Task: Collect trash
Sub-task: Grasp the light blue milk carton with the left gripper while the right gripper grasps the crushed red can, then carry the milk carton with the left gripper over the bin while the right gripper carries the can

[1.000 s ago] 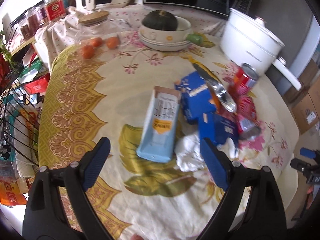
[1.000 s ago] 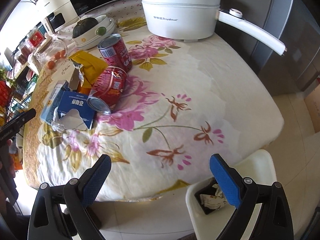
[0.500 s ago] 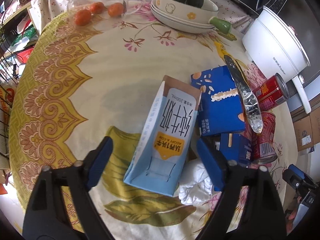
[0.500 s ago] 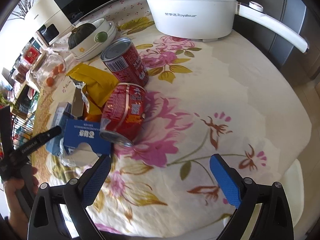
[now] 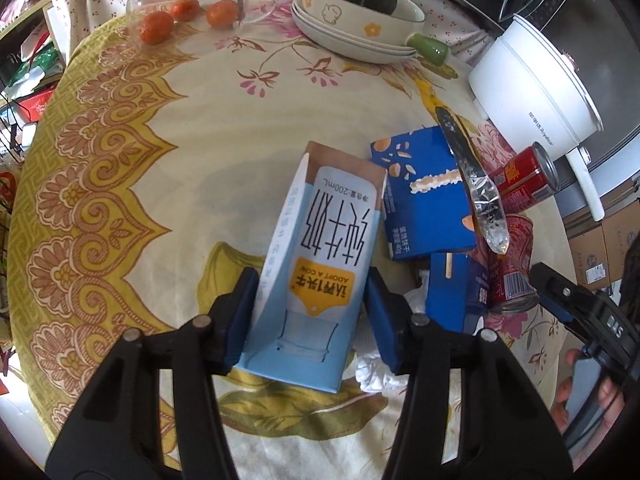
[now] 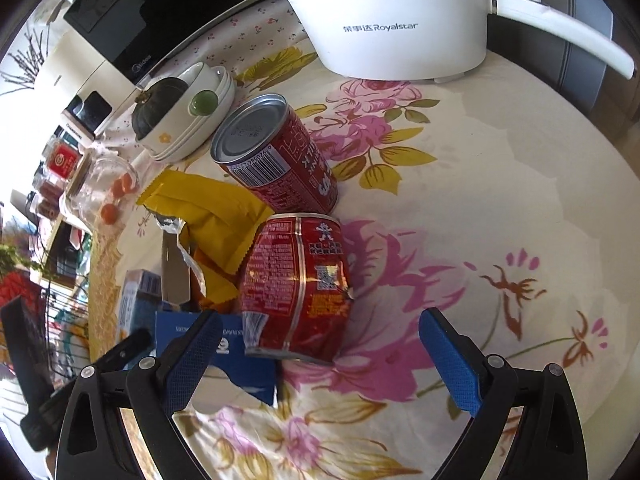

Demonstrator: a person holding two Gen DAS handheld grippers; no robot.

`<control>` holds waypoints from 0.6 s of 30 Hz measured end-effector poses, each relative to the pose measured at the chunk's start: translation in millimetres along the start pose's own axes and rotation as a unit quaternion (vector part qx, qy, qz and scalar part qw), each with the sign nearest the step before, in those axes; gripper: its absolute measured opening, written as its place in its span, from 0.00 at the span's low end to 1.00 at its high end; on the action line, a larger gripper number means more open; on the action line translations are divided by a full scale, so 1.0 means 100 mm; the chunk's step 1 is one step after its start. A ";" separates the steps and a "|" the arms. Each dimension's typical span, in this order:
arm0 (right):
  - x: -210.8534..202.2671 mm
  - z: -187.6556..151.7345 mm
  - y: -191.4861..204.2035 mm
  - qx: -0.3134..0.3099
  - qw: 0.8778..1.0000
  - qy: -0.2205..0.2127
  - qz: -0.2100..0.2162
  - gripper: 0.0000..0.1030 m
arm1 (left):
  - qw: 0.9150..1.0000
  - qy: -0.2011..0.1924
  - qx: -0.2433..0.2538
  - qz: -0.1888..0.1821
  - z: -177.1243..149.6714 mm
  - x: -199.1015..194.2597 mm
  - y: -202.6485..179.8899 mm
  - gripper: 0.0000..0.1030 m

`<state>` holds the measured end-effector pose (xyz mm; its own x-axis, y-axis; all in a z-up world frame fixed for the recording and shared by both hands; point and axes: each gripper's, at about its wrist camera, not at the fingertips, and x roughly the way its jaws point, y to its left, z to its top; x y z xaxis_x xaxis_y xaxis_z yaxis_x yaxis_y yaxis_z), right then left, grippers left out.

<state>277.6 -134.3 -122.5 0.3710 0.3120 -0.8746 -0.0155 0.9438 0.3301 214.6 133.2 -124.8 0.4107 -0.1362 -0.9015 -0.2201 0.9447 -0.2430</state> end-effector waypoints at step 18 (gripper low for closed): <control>0.02 -0.03 0.09 -0.058 0.998 0.006 -0.018 0.62 | 0.998 -0.033 0.046 -0.005 -0.06 -0.37 -0.19 0.53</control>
<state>275.3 -124.8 -122.6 0.3613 0.2788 -0.8898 -0.1107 0.9603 0.2559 198.4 118.9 -89.5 0.4706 -0.1293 -0.8728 -0.1339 0.9673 -0.2155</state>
